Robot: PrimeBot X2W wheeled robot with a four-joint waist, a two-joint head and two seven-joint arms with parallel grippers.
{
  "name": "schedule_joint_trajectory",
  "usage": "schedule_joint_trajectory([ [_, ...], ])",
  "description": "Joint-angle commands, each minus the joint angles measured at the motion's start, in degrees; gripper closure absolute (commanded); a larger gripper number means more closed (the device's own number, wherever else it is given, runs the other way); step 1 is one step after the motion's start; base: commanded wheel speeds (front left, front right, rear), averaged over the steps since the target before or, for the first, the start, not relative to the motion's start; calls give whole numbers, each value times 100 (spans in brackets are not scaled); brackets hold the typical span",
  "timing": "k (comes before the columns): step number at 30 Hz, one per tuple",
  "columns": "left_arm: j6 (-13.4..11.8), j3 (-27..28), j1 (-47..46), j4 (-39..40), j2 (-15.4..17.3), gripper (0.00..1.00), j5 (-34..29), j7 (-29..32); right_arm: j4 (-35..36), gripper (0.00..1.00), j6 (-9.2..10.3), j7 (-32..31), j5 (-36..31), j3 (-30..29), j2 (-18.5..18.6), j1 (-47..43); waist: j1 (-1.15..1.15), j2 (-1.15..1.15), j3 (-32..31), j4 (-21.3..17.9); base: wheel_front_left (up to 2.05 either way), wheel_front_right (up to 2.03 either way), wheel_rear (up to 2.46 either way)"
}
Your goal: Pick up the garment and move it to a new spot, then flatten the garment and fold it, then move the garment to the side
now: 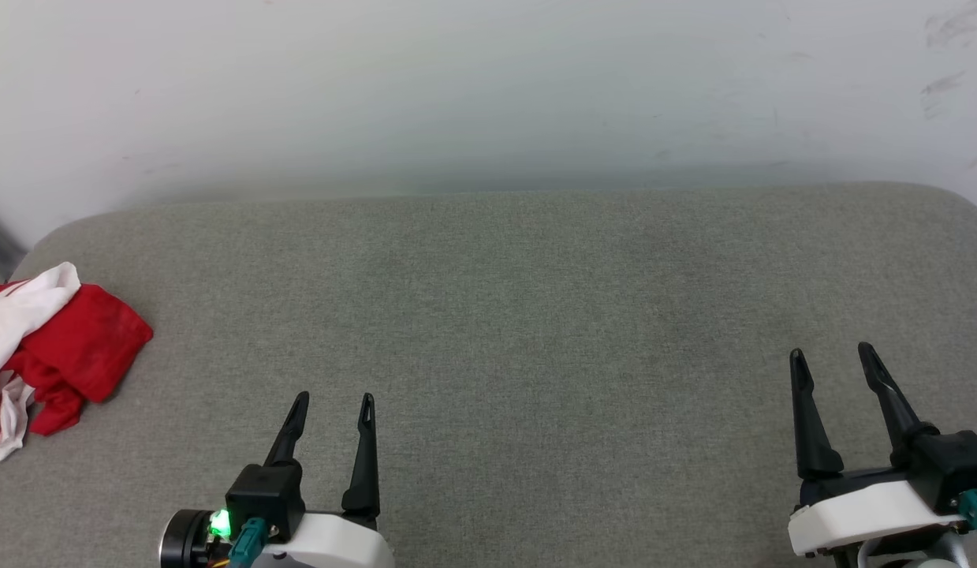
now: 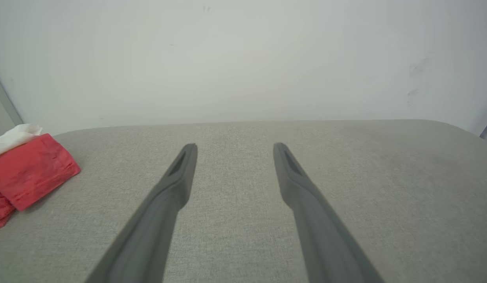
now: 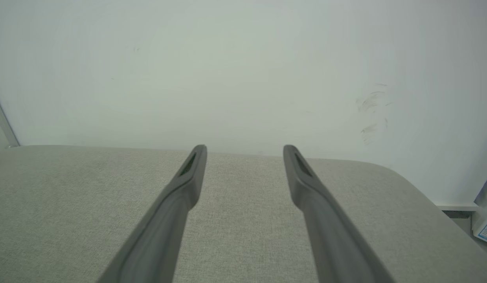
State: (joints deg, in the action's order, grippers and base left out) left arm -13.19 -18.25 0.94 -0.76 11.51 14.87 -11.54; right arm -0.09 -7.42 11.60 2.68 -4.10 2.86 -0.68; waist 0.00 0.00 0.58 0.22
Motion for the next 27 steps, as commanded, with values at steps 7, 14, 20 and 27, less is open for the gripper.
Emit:
schedule_joint_trajectory([
  [7, 207, 217, 72, 145, -183, 0, -4, -117, 115, 0, -6, 118, -279, 43, 5, -50, 0, 0, -3, 18, 0, 0, 0],
  [14, 823, 723, 257, 169, -520, 0, -54, -199, 29, 0, -6, 192, 102, -32, 3, -92, 0, 0, -15, 12, 0, 0, 0],
  [20, 1394, 1153, 363, 46, -760, 0, -227, -260, -86, 0, -6, 255, 336, -2, 2, -111, 0, 0, -19, 5, 0, 0, 0],
  [27, 1728, 1269, 418, -370, -849, 0, -559, -341, -212, 0, -6, 332, -18, -40, 2, -136, 0, 0, -31, 1, 0, 0, 0],
])
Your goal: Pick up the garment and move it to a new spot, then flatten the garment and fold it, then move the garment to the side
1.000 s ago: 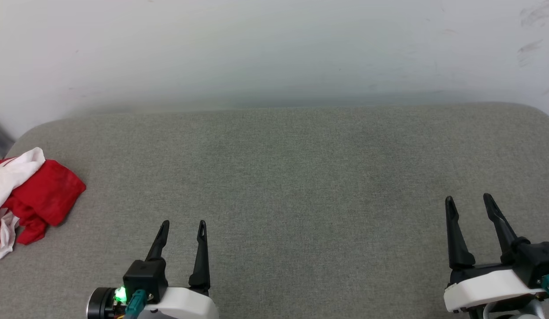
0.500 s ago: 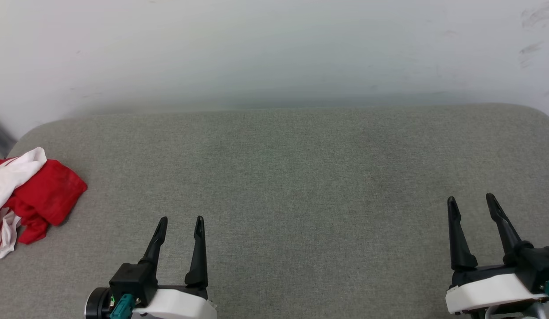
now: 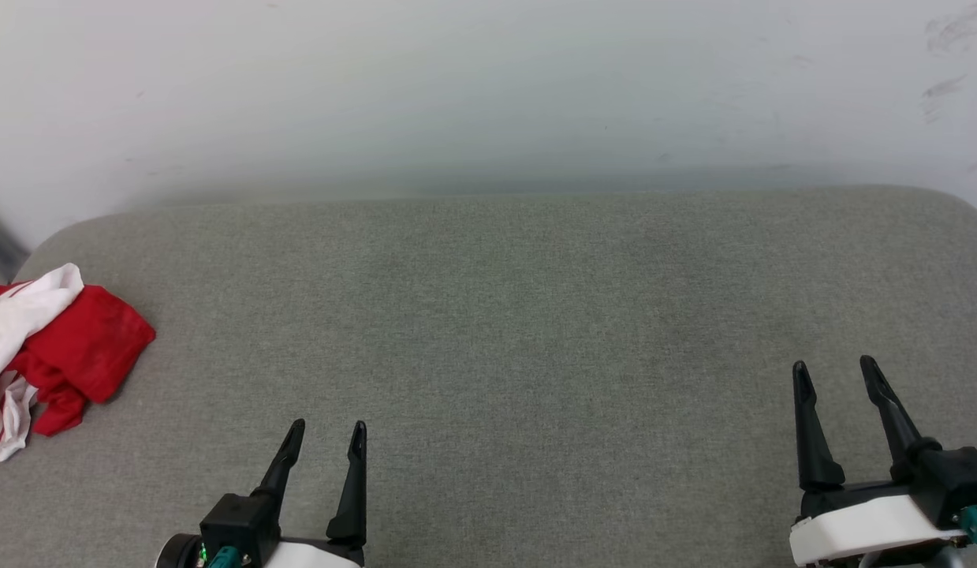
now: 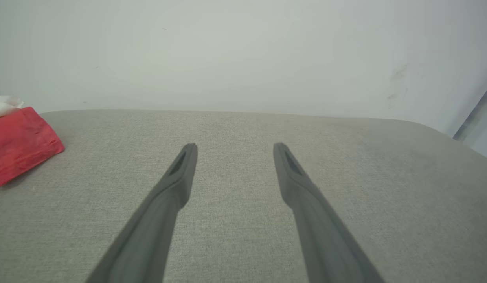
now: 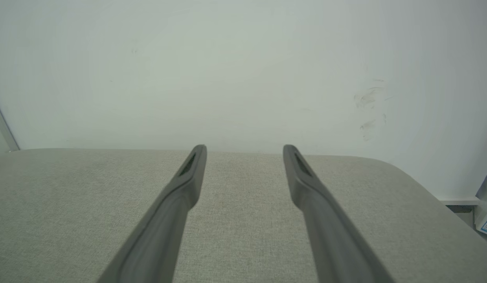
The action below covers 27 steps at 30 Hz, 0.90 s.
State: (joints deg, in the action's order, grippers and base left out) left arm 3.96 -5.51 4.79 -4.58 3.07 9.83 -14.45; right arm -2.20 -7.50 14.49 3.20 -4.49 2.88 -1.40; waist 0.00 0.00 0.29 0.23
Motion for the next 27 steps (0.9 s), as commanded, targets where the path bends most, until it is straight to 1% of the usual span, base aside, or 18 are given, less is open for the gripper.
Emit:
schedule_joint_trajectory([
  [1, 31, 0, 31, -18, -10, 0, -106, -50, -15, 0, 2, 48, -115, -6, -1, -66, 0, 0, -6, 1, 0, 0, 0],
  [4, 60, 2, 31, -53, -18, 0, -220, -82, -47, 0, 2, 76, -219, -15, -1, -68, 0, 0, -8, 3, 0, 0, 0],
  [17, 26, -20, -10, -50, -21, 0, -112, -83, -129, 0, 2, 73, -90, 64, -1, -63, 0, 0, -15, 64, 0, 0, 0],
  [23, 15, 17, -49, -31, -21, 0, -134, -78, -163, 0, 2, 73, -26, 183, -2, -107, 0, 0, -19, 263, 0, 0, 0],
  [24, 12, 32, -55, -16, -20, 0, -164, -78, -167, 0, 2, 73, -28, 228, -1, -107, 0, 0, -16, 386, 0, 0, 0],
  [25, 12, 32, -55, -16, -20, 0, -164, -78, -167, 0, 2, 73, -28, 228, -1, -107, 0, 0, -16, 386, 0, 0, 0],
  [27, 2, 54, -52, 2, -20, 0, -182, -78, -184, 0, 2, 73, -14, 265, -2, -120, 0, 0, -18, 527, 0, 0, 0],
])
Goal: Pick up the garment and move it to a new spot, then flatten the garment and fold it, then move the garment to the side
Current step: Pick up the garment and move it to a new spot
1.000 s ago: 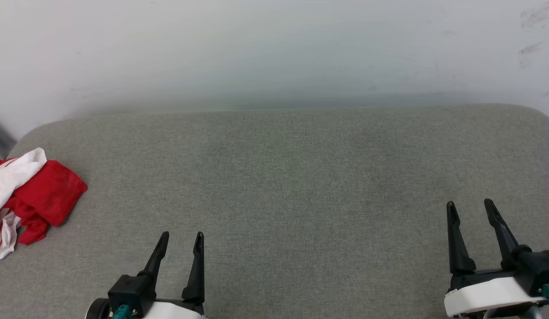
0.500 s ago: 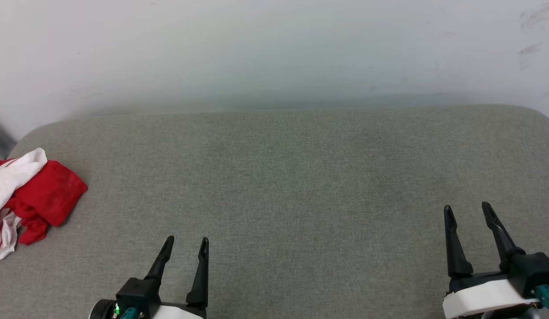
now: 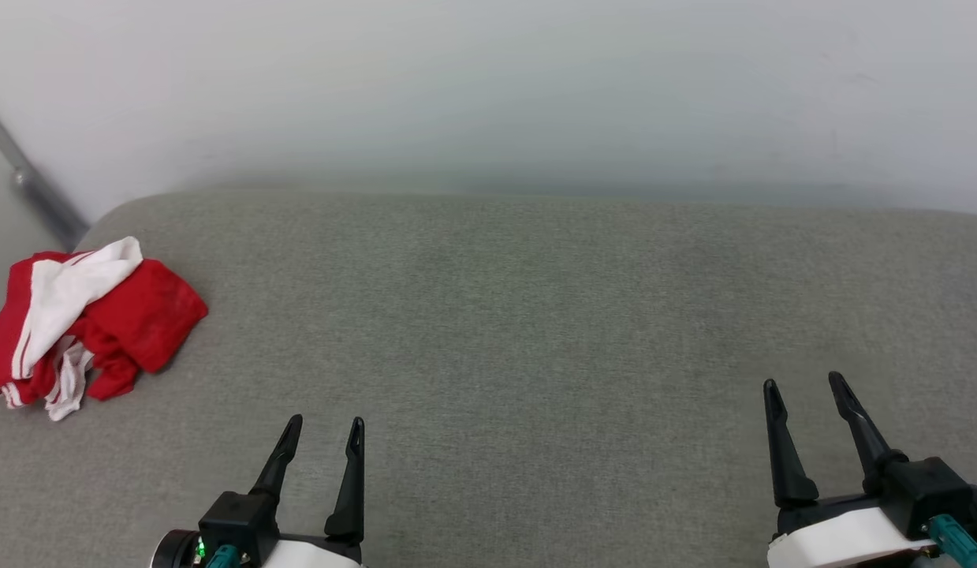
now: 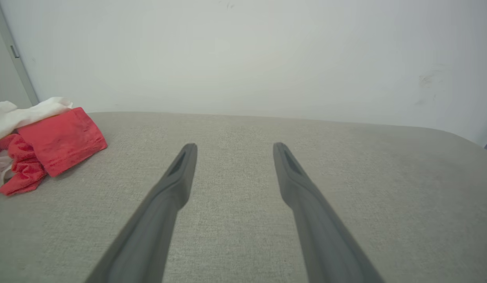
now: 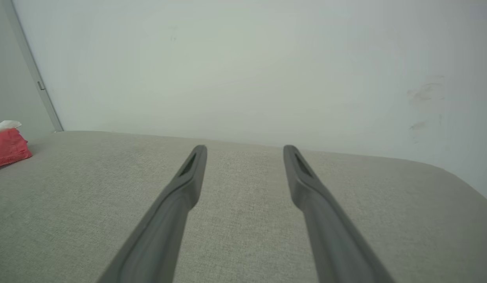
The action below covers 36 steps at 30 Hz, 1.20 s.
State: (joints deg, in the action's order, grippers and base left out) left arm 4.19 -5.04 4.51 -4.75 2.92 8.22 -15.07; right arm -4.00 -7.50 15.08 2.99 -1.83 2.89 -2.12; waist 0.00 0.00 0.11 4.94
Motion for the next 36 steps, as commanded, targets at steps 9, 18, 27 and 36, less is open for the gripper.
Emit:
schedule_joint_trajectory([
  [9, -24, 165, 61, -21, -6, 0, -22, -16, -58, 0, 2, 14, 21, 160, -3, -98, 0, 0, -36, 810, 0, 0, 0],
  [18, 10, 244, 99, 38, -5, 0, -117, -16, -85, 0, 2, 14, 61, 309, -3, -100, 0, 0, -66, 1604, 0, 0, 0],
  [27, -19, 299, 55, 120, -5, 0, -177, -16, -156, 0, 2, 14, 121, 431, -2, -56, 0, 0, -31, 2168, 0, 0, 0],
  [36, 66, 312, 79, 104, -6, 0, -159, -16, -212, 0, 2, 14, 200, 511, -2, 11, 0, 0, -13, 2363, 0, 0, 0],
])
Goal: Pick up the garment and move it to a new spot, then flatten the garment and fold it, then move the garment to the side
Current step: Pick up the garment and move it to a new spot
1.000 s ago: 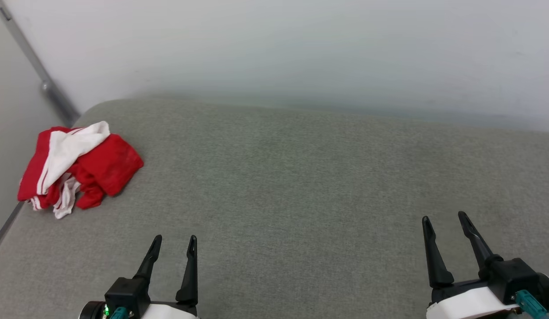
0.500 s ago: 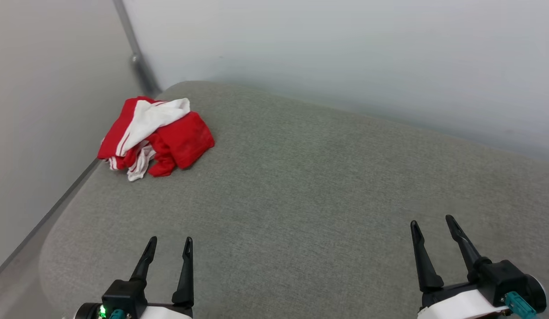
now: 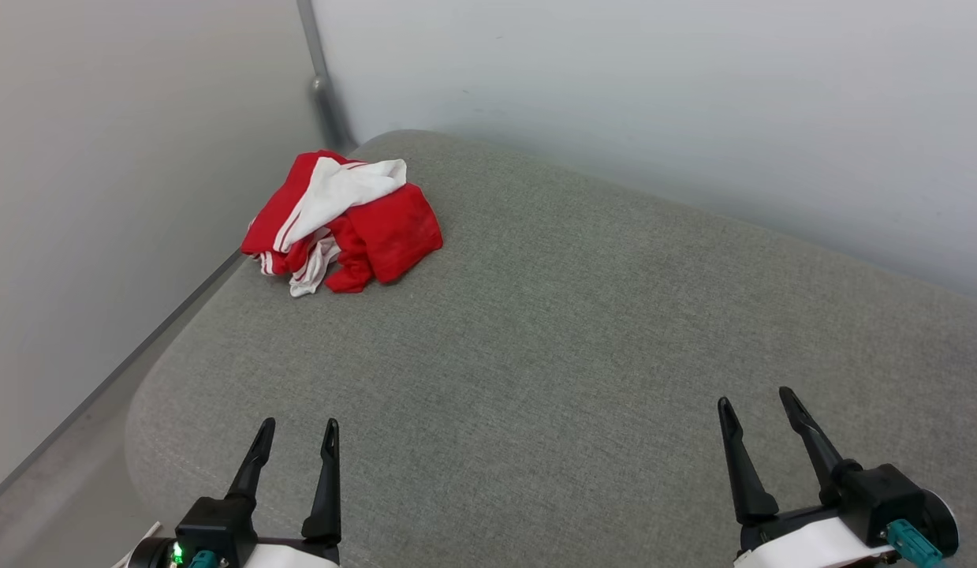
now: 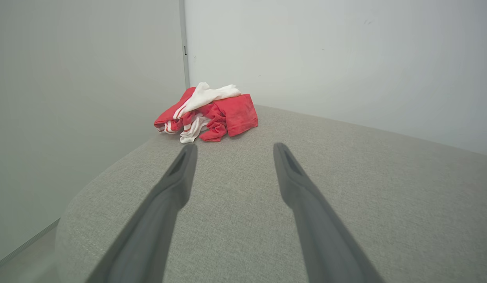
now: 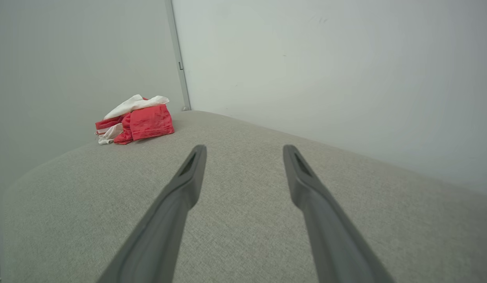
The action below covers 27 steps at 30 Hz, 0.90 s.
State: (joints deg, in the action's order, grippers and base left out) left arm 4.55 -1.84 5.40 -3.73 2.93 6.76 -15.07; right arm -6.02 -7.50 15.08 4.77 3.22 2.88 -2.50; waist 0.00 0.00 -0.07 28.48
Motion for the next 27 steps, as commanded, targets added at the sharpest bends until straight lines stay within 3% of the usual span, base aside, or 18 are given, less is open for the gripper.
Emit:
schedule_joint_trajectory([
  [1, 34, -12, -13, -3, -7, 0, -16, -16, -16, 0, 2, 14, 26, 7, -1, 51, 0, 0, 3, 16, 0, 0, 0],
  [16, 0, -31, -51, 74, -8, 0, 61, -16, -85, 0, 2, 14, -17, 66, -1, 142, 0, 0, 135, -114, 0, 0, 0],
  [25, 153, 281, -791, -31, -6, 0, 242, -16, 54, 0, 2, 14, -410, 88, 1, 508, 0, 0, 1064, -658, 0, 0, 0],
  [27, 207, 413, -1131, -217, 115, 0, 283, -16, 98, 0, 2, 13, -544, 106, 1, 605, 0, 0, 1342, -804, 0, 0, 0],
])
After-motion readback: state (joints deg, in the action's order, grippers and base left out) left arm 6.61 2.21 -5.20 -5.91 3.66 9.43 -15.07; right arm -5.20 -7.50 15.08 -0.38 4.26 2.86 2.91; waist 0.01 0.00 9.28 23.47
